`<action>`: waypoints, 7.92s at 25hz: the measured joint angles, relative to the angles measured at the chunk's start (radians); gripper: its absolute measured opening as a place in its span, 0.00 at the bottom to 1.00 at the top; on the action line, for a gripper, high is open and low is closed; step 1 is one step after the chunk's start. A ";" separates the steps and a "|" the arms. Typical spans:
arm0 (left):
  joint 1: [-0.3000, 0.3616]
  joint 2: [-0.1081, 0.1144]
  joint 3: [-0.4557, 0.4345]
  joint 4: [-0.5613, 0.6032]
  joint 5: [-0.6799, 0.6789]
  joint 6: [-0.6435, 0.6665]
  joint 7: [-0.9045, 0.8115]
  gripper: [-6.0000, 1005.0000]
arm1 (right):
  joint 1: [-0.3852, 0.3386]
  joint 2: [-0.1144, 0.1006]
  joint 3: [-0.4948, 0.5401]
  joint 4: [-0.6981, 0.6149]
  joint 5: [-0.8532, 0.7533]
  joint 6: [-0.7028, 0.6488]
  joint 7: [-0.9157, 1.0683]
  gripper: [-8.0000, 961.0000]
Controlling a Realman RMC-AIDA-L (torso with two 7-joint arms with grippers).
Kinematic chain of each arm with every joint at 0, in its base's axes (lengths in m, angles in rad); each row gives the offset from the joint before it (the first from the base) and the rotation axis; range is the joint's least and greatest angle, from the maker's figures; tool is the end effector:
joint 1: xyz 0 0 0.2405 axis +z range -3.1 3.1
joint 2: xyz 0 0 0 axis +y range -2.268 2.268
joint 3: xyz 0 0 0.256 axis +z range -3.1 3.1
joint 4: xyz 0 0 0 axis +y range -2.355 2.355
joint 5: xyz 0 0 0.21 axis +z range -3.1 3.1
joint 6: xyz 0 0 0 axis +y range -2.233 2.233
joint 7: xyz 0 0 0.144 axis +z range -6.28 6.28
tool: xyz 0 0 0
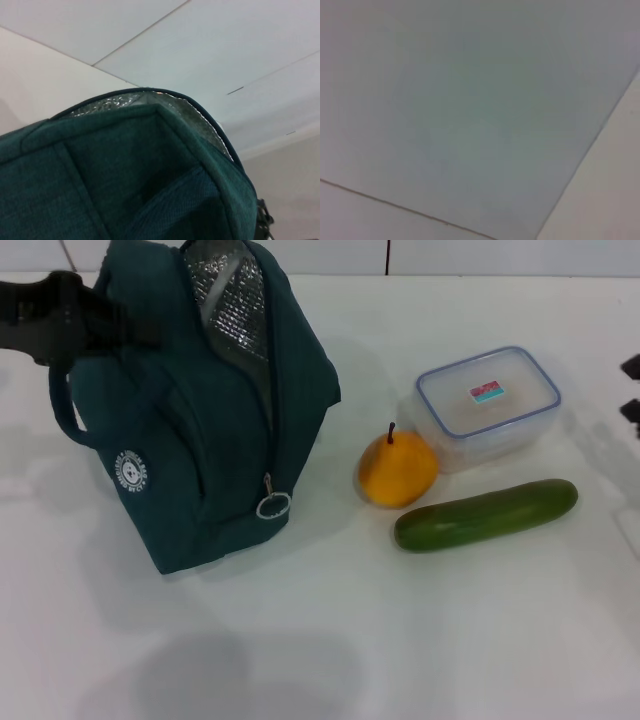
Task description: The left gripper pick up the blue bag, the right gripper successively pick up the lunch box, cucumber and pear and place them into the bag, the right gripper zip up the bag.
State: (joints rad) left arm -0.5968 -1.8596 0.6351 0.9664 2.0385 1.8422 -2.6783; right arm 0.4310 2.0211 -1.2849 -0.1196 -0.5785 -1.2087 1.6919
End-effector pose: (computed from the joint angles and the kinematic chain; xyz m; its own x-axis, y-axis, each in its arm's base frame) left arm -0.2325 0.3542 0.1362 0.1732 0.9139 0.3671 0.9444 -0.2599 0.2014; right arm 0.3324 0.3268 -0.0051 -0.3177 -0.4265 -0.8469 -0.9059 -0.1273 0.4039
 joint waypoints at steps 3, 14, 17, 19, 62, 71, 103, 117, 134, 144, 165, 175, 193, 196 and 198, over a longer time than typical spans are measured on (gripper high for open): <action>-0.003 0.000 0.000 0.000 -0.001 -0.002 0.005 0.05 | 0.043 0.005 -0.030 0.001 -0.001 0.076 0.065 0.89; -0.004 0.001 0.000 0.000 -0.001 -0.002 0.014 0.05 | 0.146 0.007 -0.102 0.000 0.006 0.187 0.152 0.88; -0.005 0.001 0.000 0.001 -0.001 -0.003 0.015 0.05 | 0.168 0.007 -0.104 -0.001 0.004 0.210 0.158 0.87; -0.005 0.001 0.000 0.003 -0.002 -0.002 0.015 0.05 | 0.182 0.007 -0.116 -0.001 0.001 0.232 0.174 0.86; -0.003 0.005 0.006 0.003 -0.003 0.002 0.036 0.05 | 0.202 0.007 -0.186 -0.031 0.012 0.263 0.130 0.23; 0.004 0.005 0.003 0.002 -0.003 0.002 0.038 0.05 | 0.150 0.007 -0.186 -0.064 0.083 0.172 0.048 0.22; 0.003 -0.007 0.000 0.002 0.000 0.006 0.049 0.05 | 0.126 0.007 -0.185 -0.053 0.219 -0.030 0.017 0.12; -0.004 -0.035 0.006 -0.026 -0.003 0.008 0.065 0.05 | 0.175 0.002 -0.194 -0.148 0.310 -0.206 0.097 0.14; -0.035 -0.066 0.009 -0.089 0.018 0.001 0.106 0.05 | 0.359 0.007 -0.519 -0.222 0.443 -0.150 0.142 0.16; -0.031 -0.069 0.002 -0.089 0.013 -0.010 0.117 0.05 | 0.323 0.007 -0.620 -0.220 0.441 -0.083 0.139 0.18; -0.031 -0.069 0.000 -0.089 0.006 -0.020 0.120 0.05 | 0.371 0.007 -0.866 -0.233 0.433 0.097 0.119 0.21; -0.020 -0.063 -0.001 -0.089 -0.001 -0.020 0.121 0.05 | 0.308 -0.003 -0.798 -0.223 0.435 -0.010 0.010 0.32; 0.006 -0.049 0.004 -0.081 -0.040 -0.011 0.138 0.05 | 0.422 -0.374 -0.593 -0.199 -0.248 -0.233 -0.141 0.72; 0.005 -0.048 0.000 -0.081 -0.040 -0.012 0.143 0.05 | 0.467 -0.383 -0.479 -0.257 -0.519 -0.247 -0.137 0.72; 0.005 -0.048 0.000 -0.081 -0.041 -0.012 0.143 0.05 | 0.468 -0.381 -0.382 -0.331 -0.693 -0.257 -0.123 0.77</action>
State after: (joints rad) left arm -0.5921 -1.9072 0.6349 0.8851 1.9980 1.8304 -2.5348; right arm 0.8994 1.6402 -1.6665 -0.4505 -1.2715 -1.4662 1.5687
